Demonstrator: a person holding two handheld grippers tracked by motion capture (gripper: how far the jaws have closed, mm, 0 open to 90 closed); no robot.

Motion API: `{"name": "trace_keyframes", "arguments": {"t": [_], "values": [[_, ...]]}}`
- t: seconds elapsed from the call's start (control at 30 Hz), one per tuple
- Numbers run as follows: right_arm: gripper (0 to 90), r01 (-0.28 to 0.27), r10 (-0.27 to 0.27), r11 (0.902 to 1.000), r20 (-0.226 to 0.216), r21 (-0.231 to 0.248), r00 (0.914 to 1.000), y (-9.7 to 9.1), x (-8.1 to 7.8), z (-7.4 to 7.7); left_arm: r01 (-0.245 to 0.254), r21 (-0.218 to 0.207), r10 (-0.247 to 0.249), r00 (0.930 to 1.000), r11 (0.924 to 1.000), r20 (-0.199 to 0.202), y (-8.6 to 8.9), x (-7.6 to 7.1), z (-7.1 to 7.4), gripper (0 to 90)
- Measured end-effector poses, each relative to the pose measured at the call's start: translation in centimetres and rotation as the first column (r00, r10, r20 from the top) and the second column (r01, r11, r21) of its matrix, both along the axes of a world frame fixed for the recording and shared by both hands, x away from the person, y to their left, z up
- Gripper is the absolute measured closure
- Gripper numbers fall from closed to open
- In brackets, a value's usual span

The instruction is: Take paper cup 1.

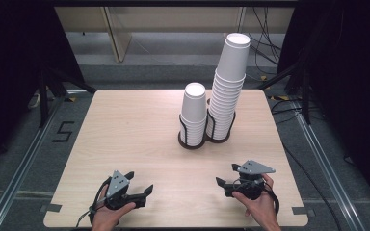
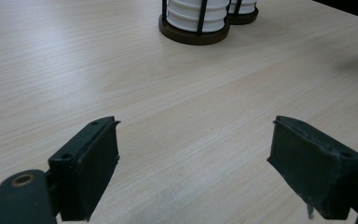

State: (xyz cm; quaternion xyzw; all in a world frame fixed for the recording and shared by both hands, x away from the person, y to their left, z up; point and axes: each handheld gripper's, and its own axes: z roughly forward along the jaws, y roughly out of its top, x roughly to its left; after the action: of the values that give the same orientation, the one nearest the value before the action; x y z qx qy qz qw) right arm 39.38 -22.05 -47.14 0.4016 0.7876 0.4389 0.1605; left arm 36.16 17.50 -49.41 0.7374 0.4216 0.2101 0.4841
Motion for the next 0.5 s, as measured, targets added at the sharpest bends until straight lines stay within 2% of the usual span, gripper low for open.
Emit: {"name": "trace_keyframes", "arguments": {"t": [0.13,0.2,0.27,0.3,0.4,0.43,0.47,0.5], "values": [[21.0,-0.024,0.025,0.9996,0.037,-0.015,0.9990,-0.22,0.32,0.08,0.012,0.011,-0.012,0.9999,0.9999,-0.003,-0.10,-0.02,-0.03,14.7],[21.0,-0.013,0.013,0.9999,0.015,0.010,0.9998,0.00,0.29,-0.01,0.010,0.011,-0.010,0.9999,0.9999,-0.004,-0.13,0.00,0.01,14.7],[21.0,-0.017,0.016,0.9998,0.017,0.009,0.9997,0.00,0.40,-0.03,0.018,0.008,-0.018,0.9998,0.9998,-0.001,-0.16,0.09,-0.03,14.7],[20.8,-0.028,0.028,0.9996,0.032,-0.004,0.9991,-0.03,0.66,0.01,0.022,0.013,-0.022,0.9998,0.9997,-0.002,-0.16,0.12,-0.10,14.7],[20.7,-0.040,0.040,0.9992,0.029,0.005,0.9988,0.20,0.84,-0.03,0.023,0.014,-0.023,0.9997,0.9996,-0.001,-0.18,0.11,-0.09,14.7],[20.7,-0.006,0.006,1.0000,0.008,0.006,0.9999,0.44,0.55,0.08,0.021,0.006,-0.021,0.9998,0.9998,0.002,-0.28,0.10,-0.09,14.7],[20.7,-0.036,0.037,0.9992,0.052,-0.017,0.9980,0.37,0.93,0.03,0.019,0.008,-0.019,0.9998,0.9998,0.002,-0.29,0.08,-0.07,14.7],[20.7,-0.040,0.041,0.9991,0.051,-0.015,0.9978,0.46,0.95,0.05,0.021,0.008,-0.021,0.9998,0.9998,0.003,-0.30,0.09,-0.06,14.7]]}}
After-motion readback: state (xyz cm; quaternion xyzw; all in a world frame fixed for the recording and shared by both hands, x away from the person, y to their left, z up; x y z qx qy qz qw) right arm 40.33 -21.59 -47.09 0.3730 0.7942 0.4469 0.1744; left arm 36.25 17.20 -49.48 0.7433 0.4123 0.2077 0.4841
